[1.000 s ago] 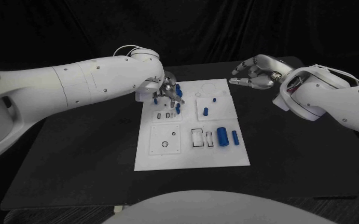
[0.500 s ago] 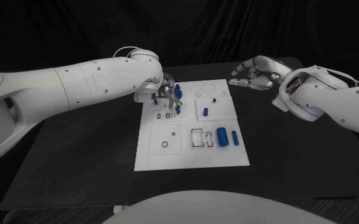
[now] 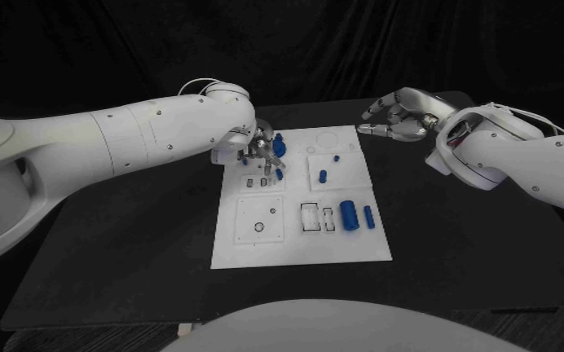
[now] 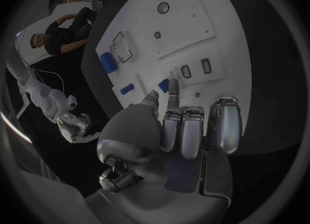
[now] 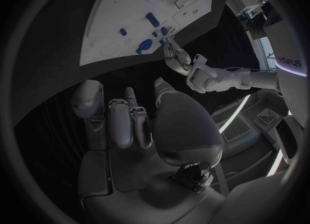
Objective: Assemble the parts on the task board
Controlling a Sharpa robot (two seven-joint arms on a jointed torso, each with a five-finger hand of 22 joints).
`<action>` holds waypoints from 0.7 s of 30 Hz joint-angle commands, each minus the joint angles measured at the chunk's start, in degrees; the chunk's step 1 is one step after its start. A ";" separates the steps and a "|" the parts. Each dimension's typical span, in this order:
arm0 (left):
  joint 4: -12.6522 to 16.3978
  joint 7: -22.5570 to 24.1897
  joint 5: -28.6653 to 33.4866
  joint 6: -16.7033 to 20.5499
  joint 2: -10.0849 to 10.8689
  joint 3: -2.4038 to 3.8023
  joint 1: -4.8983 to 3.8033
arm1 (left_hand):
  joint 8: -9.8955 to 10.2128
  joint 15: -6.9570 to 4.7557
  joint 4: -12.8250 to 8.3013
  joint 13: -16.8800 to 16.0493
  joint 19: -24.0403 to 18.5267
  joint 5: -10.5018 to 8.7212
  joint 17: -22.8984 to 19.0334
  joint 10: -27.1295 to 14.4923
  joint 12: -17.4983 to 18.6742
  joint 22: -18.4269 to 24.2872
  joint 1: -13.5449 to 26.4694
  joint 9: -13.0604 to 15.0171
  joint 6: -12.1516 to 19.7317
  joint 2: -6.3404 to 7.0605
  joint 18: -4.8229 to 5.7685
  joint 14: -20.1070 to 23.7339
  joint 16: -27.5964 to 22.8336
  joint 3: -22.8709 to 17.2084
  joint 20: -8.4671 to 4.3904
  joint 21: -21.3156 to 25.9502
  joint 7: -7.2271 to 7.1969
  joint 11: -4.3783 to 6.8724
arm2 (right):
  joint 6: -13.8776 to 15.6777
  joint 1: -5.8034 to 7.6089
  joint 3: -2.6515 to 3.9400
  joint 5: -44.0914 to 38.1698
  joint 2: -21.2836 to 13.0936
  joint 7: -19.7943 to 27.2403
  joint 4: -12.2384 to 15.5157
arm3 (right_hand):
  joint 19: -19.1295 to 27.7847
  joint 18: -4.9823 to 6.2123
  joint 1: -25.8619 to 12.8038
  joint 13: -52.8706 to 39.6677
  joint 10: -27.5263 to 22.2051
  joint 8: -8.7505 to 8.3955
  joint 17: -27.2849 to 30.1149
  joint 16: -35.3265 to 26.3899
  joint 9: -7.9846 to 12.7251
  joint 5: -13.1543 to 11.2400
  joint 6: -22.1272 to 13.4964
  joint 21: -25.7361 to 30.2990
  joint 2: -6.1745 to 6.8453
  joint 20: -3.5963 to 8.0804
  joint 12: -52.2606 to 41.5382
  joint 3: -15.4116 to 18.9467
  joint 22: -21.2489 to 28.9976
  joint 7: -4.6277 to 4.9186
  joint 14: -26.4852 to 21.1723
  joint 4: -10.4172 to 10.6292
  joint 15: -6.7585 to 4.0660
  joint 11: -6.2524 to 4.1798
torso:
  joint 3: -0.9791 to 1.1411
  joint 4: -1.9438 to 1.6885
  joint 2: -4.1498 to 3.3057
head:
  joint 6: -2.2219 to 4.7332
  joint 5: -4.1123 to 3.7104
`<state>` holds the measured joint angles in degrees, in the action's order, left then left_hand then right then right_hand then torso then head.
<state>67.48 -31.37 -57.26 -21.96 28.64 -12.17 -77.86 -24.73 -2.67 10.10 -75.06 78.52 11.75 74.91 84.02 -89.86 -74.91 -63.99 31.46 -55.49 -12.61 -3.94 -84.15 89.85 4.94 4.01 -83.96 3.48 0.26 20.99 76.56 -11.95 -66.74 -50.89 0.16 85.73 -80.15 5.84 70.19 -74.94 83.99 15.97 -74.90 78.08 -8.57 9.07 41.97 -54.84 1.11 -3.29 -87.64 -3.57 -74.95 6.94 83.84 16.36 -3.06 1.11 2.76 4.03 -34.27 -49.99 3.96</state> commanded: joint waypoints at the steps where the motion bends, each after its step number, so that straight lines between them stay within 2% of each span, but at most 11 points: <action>1: -0.62 1.65 0.02 0.43 -0.50 0.05 0.26 | 0.16 0.18 -0.02 -14.94 -0.40 -0.20 15.09 5.98 -0.14 -2.99 0.61 0.05 -0.13 0.07 0.57 -5.85 0.15 -0.20 -0.05 0.32 0.05 -0.24 | 0.09 -0.16 0.04 -0.03 0.03 -0.12 -0.06 | 0.01 0.43 0.28 -10.33 1.84 -0.40 -0.37 -0.20 0.05 0.35 0.18 0.33 -0.41 -0.20 0.34 0.18 -6.68 0.04 2.39 -0.02 0.38 0.20 | -0.03 -0.05 0.07 | -0.01 -0.14; 16: -2.94 3.35 0.02 1.42 -2.16 0.06 1.54 | 0.76 0.22 -0.03 -14.94 -0.62 -0.09 15.09 5.98 -0.14 -2.79 1.04 0.27 -0.11 0.12 0.51 -5.85 0.15 -0.65 -0.02 0.52 0.14 -0.30 | -0.37 -0.22 0.04 -0.03 0.00 -0.42 -0.19 | 0.09 0.49 0.28 -10.18 1.72 -0.43 -0.16 -0.37 0.11 0.38 0.23 0.69 -0.50 -0.22 0.43 0.22 -6.59 0.09 2.34 0.01 0.42 0.26 | -0.17 -0.04 0.02 | -0.01 -0.38; 21: -3.27 3.65 0.02 1.64 -2.31 0.06 1.66 | 0.95 0.24 -0.05 -14.94 -0.71 -0.07 15.09 5.98 -0.14 -2.71 1.17 0.36 -0.13 0.14 0.49 -5.85 0.15 -0.83 0.00 0.60 0.15 -0.32 | -0.51 -0.24 0.04 -0.03 0.02 -0.48 -0.25 | 0.11 0.50 0.28 -10.11 1.66 -0.44 -0.11 -0.42 0.12 0.38 0.24 0.79 -0.53 -0.23 0.47 0.22 -6.57 0.10 2.33 0.02 0.42 0.27 | -0.16 -0.07 0.08 | -0.01 -0.46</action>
<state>64.28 -29.28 -57.27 -21.04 26.50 -12.17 -76.29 -24.17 -2.66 10.01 -75.05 78.12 11.75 74.91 84.02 -89.85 -74.90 -63.31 31.74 -55.49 -12.40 -3.94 -84.15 89.85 4.53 4.01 -83.75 3.48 0.25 20.76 76.48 -11.94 -66.73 -50.86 0.13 85.53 -80.15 5.83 70.35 -74.93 83.99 15.68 -74.90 77.86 -8.53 9.06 41.97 -54.34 0.95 -3.29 -87.41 -3.57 -74.93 6.94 83.84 16.36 -3.05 1.11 2.59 3.95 -34.21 -49.99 3.48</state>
